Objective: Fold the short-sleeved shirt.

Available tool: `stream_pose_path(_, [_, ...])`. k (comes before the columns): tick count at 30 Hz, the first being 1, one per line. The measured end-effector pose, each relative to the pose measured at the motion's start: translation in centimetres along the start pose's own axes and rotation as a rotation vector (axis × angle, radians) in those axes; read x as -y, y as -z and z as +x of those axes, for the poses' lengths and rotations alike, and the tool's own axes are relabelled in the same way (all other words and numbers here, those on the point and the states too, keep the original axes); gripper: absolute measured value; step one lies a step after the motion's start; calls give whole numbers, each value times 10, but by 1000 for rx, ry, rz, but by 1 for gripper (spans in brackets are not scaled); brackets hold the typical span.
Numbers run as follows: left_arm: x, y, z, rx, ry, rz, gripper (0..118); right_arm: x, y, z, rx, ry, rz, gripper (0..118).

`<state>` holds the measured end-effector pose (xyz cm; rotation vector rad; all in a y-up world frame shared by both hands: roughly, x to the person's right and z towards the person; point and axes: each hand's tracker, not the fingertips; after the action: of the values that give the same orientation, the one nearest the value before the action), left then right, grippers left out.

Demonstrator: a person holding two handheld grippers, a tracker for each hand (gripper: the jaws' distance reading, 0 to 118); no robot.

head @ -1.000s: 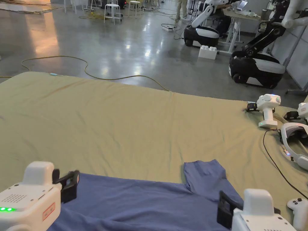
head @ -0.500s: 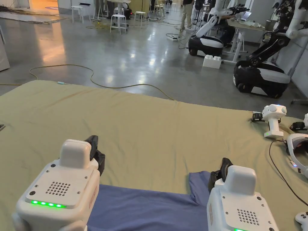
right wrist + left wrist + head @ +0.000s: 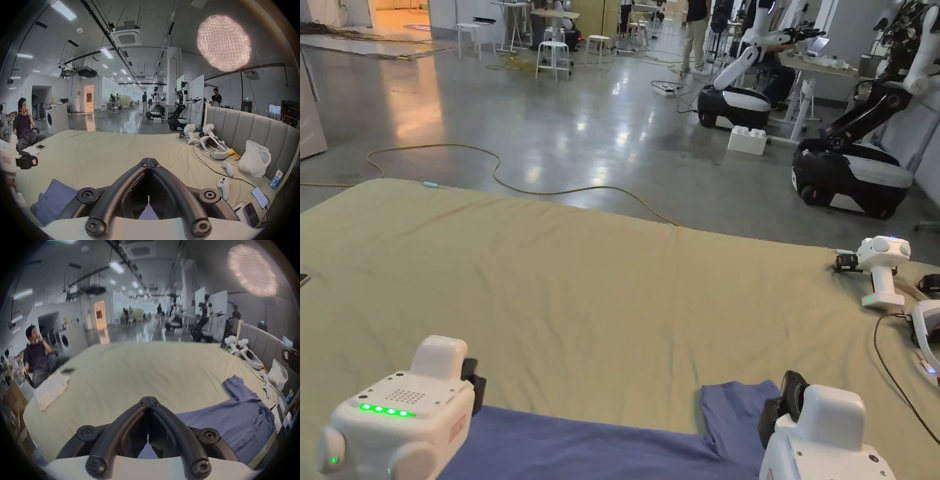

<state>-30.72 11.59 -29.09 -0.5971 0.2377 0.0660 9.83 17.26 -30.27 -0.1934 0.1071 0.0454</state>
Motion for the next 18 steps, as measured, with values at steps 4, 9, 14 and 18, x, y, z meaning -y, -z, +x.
stream_pose_path(4, [-6,57,-38,80,-109,-223,0,11,12,3,4,-15,-56,0])
stream_pose_path(9, [-8,107,-54,99,-132,-409,48,24,24,8,18,-31,-120,0])
stream_pose_path(14, [-5,134,-53,78,-157,-531,65,34,32,16,42,-46,-166,0])
stream_pose_path(18, [5,149,-44,42,-114,-595,65,42,37,22,58,-51,-205,0])
